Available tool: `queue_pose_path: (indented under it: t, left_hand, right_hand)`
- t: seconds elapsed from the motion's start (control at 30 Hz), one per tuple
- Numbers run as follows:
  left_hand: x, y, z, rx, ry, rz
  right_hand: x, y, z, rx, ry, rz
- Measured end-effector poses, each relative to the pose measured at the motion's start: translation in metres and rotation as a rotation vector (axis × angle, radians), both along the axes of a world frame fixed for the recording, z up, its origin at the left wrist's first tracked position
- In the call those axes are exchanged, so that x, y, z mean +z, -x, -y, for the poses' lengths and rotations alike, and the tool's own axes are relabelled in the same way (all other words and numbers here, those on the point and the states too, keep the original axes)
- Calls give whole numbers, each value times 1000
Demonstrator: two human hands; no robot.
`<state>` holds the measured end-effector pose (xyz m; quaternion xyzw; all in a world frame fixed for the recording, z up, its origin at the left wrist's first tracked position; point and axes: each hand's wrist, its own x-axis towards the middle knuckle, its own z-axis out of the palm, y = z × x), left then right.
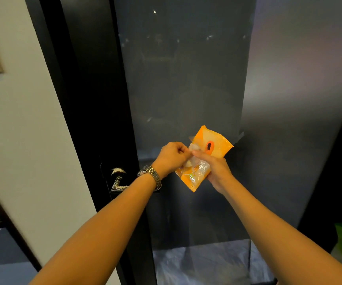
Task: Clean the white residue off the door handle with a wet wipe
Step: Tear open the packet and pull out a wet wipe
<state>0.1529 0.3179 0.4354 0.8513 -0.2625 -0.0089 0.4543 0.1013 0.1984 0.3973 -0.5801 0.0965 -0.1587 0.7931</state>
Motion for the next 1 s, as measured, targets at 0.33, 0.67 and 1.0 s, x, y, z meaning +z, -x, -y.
queue_pose_path:
  t: [0.33,0.67,1.0]
  left_hand:
    - [0,-2,5,25,136,9]
    - [19,-3,2,-7,657,111]
    - [29,-23,-19,-26,120,13]
  right_hand:
    - [-7,-9,2,-341,247,-163]
    - [-14,-8,12,-311,504,-295]
    - [-35,2,35,-212,312,-357]
